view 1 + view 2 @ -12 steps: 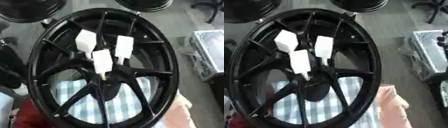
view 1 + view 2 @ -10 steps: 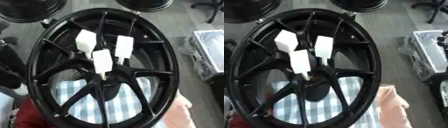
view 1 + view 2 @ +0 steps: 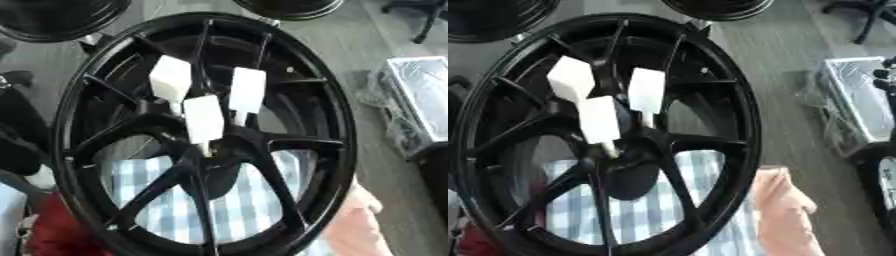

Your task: Pull the pin out of the wheel hub.

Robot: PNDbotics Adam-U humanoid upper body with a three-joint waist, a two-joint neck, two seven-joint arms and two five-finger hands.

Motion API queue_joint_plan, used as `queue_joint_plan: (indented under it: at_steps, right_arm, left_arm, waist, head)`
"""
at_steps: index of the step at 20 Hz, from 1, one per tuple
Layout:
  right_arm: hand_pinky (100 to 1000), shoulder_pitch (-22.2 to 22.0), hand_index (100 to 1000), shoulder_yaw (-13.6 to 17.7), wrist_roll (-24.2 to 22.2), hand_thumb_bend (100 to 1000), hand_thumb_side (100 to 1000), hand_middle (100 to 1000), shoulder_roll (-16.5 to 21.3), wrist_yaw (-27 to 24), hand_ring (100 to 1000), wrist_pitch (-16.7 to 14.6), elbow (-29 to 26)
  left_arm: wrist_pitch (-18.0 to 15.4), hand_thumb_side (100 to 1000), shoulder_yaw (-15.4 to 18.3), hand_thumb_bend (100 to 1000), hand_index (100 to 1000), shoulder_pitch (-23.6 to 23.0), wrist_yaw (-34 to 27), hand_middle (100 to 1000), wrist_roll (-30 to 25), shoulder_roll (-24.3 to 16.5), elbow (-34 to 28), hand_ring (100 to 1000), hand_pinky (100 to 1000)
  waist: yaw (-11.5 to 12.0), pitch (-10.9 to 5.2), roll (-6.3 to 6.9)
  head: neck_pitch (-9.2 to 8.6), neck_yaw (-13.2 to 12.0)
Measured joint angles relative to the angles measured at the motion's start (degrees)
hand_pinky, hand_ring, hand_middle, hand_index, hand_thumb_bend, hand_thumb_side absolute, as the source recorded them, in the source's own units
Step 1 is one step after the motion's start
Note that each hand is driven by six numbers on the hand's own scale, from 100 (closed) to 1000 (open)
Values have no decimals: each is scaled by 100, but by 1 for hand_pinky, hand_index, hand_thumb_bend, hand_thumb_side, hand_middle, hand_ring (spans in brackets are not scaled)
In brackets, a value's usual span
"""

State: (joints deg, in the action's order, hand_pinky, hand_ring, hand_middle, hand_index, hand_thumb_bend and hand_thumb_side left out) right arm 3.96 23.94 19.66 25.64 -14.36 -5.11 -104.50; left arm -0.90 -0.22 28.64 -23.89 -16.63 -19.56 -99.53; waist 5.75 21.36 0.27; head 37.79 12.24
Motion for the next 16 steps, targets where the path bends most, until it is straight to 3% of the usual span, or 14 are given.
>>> queue_joint_plan:
  at_steps: [7,16]
  right_arm:
    - [706,4,847,2,15,100,528,617,0,0,657,-11,-10]
    - [706,-50,847,1,3,100,528,617,19,7,657,2,-10]
  left_arm:
    - [-31,638,-44,100,782,226,-55,748,-8,-63,-18,970,786]
    - [-335,573,-347,100,790,1274,-686,777,-264,-1250,-325,967,788]
  waist:
    - [-74,1,30]
    - [-85,0,160]
  head:
    - [39,52]
    - [39,71]
